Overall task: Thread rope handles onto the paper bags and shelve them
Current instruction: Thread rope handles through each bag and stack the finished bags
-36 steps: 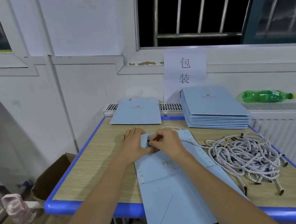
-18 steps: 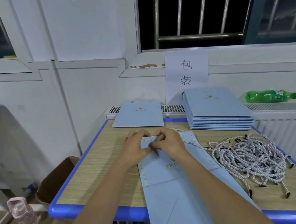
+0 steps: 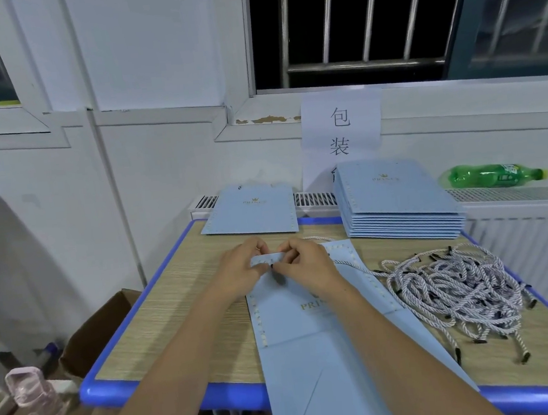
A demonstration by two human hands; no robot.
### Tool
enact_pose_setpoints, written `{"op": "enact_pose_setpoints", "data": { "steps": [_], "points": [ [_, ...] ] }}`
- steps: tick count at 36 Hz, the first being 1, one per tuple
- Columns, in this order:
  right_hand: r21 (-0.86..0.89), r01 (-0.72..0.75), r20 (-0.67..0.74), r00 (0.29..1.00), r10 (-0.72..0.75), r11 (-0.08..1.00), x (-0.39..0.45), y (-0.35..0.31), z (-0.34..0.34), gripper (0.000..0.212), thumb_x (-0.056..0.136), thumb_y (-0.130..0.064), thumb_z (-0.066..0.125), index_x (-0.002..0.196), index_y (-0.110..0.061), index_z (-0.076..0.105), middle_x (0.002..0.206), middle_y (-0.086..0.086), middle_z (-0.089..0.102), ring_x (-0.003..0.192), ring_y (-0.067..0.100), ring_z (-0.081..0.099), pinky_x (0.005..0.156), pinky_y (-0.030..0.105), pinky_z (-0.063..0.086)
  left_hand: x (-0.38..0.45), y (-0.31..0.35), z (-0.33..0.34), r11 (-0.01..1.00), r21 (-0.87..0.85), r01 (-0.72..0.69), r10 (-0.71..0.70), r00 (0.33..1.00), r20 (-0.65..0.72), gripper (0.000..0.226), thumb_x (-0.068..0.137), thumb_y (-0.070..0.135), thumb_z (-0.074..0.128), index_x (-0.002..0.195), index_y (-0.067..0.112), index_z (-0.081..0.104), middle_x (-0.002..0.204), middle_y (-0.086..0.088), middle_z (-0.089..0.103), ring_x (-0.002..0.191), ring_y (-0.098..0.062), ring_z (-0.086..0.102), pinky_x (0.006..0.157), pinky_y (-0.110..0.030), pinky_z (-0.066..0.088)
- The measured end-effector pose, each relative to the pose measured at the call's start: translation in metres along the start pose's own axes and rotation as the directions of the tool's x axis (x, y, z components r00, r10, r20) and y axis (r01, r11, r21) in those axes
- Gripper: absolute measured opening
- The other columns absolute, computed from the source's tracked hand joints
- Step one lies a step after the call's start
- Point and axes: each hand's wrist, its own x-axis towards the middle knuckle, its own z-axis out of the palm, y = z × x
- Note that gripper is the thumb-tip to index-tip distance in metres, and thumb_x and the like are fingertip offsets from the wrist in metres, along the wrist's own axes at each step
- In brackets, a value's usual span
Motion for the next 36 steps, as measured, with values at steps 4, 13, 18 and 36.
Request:
{"op": "enact_pose_setpoints", "data": {
  "steps": [4, 13, 18, 36],
  "points": [
    [-0.051, 0.019, -0.027, 0.999, -0.020, 0.999, 0.001, -0.002, 0.000, 0.016, 0.080, -0.015, 0.068, 0.086, -0.024, 0.056, 0.064, -0.014, 0.057, 0.069, 0.006, 0.054, 0.074, 0.033, 0.049, 0.000, 0.001, 0.000, 1.000, 0.000, -0.020, 0.020, 1.000, -0.016, 0.020, 0.089, 0.005, 0.056, 0.084, 0.023, 0.049, 0.069, 0.012, 0.046, 0.063, -0.004, 0.042, 0.055, -0.019, 0.029],
    [-0.201, 0.079, -0.038, 0.995, -0.089, 0.976, -0.002, -0.009, 0.002, 0.010, 0.083, -0.016, 0.062, 0.092, -0.019, 0.058, 0.068, -0.011, 0.052, 0.079, 0.014, 0.056, 0.066, 0.029, 0.042, 0.003, 0.003, -0.007, 0.991, -0.112, 0.071, -0.070, 0.998, 0.010, 0.025, 0.085, 0.004, 0.057, 0.074, 0.026, 0.053, 0.078, -0.001, 0.057, 0.069, -0.017, 0.048, 0.060, -0.027, 0.035],
    [-0.226, 0.069, -0.023, 0.997, -0.076, 0.972, -0.003, -0.009, 0.000, 0.015, 0.083, -0.020, 0.062, 0.098, -0.018, 0.059, 0.082, -0.003, 0.062, 0.084, 0.014, 0.057, 0.068, 0.029, 0.041, 0.007, 0.008, -0.012, 0.978, -0.152, 0.143, -0.129, 0.986, 0.103, 0.018, 0.085, 0.003, 0.056, 0.077, 0.020, 0.055, 0.080, -0.001, 0.060, 0.060, -0.011, 0.048, 0.056, -0.023, 0.035],
    [-0.160, 0.084, 0.101, 0.993, -0.068, 0.984, -0.005, -0.011, -0.003, 0.019, 0.079, -0.022, 0.061, 0.096, -0.027, 0.053, 0.075, -0.011, 0.054, 0.070, 0.009, 0.049, 0.065, 0.028, 0.038, 0.016, 0.006, -0.024, 0.966, -0.148, 0.214, -0.150, 0.924, 0.352, 0.020, 0.083, 0.001, 0.064, 0.085, 0.019, 0.053, 0.081, -0.005, 0.063, 0.070, -0.020, 0.059, 0.064, -0.030, 0.045]
  ]
}}
